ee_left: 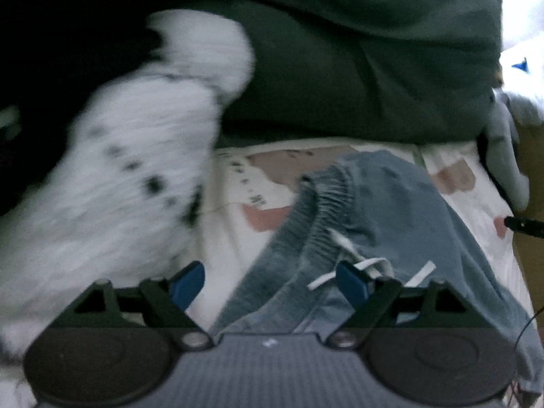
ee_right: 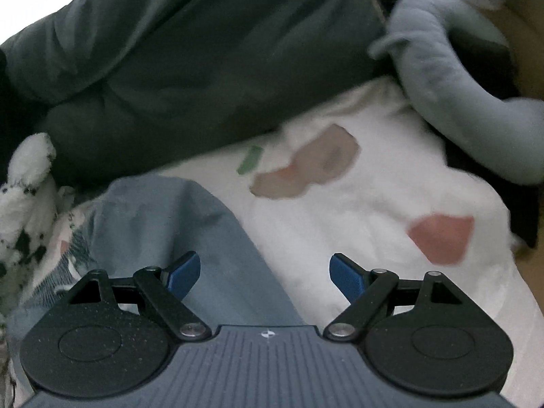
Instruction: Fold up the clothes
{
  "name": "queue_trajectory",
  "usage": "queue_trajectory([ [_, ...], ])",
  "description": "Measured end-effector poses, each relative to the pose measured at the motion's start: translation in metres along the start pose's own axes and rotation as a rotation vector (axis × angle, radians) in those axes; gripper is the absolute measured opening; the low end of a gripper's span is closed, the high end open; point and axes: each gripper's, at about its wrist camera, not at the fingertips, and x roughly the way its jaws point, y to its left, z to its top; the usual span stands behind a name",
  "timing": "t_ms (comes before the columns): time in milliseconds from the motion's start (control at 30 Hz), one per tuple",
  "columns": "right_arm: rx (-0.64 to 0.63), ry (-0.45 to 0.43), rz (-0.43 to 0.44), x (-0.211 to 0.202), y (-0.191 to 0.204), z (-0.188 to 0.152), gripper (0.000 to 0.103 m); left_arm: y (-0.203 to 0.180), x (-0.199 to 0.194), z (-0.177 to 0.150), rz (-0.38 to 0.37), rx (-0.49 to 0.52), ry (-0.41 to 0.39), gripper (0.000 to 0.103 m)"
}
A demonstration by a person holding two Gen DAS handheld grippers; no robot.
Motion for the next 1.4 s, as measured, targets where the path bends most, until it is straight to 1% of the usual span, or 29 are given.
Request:
queue_trajectory([
  [67,-0.012,0.014,0.012,0.009,0.012,0.011,0.088,0.01,-0.008,-0.008,-0.005,-0.031,0.005,0.086],
  [167,-0.108,0.047,0.011,0.022,0.034,0.025,0.088,0.022,-0.016,-0.02,-0.02,-0.067,0.014,0.086],
  [233,-0.165,0.061,0.027,0.028,0.049,0.033,0.088,0.027,-0.019,-0.027,-0.022,-0.083,0.013,0.086],
  [300,-0.213,0.071,0.051,0.035,0.062,0.04,0.088,0.032,-0.018,-0.034,-0.018,-0.096,0.034,0.085],
  [367,-0.25,0.073,0.07,0.041,0.076,0.048,0.088,0.036,-0.014,-0.043,-0.039,-0.115,0.06,0.083],
  [433,-0.288,0.072,0.077,0.049,0.088,0.055,0.088,0.039,-0.011,-0.053,-0.046,-0.127,0.078,0.079],
  [500,-0.309,0.069,0.075,0.058,0.098,0.062,0.088,0.043,-0.008,-0.063,-0.044,-0.149,0.094,0.078],
  [567,-0.321,0.064,0.07,0.068,0.107,0.07,0.088,0.05,-0.003,-0.072,-0.039,-0.189,0.109,0.073],
  [633,-0.334,0.059,0.065,0.078,0.116,0.078,0.087,0.058,0.0,-0.081,-0.035,-0.23,0.119,0.063],
  [733,-0.353,0.053,0.055,0.092,0.131,0.091,0.087,0.069,-0.001,-0.087,-0.037,-0.301,0.101,0.059],
  [967,-0.397,0.066,0.075,0.13,0.167,0.118,0.087,0.081,-0.001,-0.089,-0.079,-0.416,0.056,0.059],
  [1033,-0.417,0.082,0.097,0.14,0.176,0.122,0.083,0.085,0.0,-0.089,-0.095,-0.46,0.037,0.059],
  [1067,-0.434,0.09,0.093,0.146,0.181,0.124,0.082,0.086,0.002,-0.088,-0.096,-0.469,0.035,0.059],
  [1167,-0.469,0.107,0.075,0.16,0.192,0.127,0.082,0.085,0.013,-0.09,-0.101,-0.491,0.06,0.059],
  [1300,-0.491,0.13,0.043,0.177,0.197,0.133,0.082,0.084,0.025,-0.095,-0.107,-0.509,0.092,0.058],
  [1367,-0.501,0.146,0.029,0.184,0.197,0.133,0.082,0.085,0.03,-0.097,-0.109,-0.516,0.107,0.055],
  [1400,-0.504,0.156,0.023,0.187,0.196,0.132,0.082,0.084,0.034,-0.099,-0.112,-0.517,0.124,0.047],
])
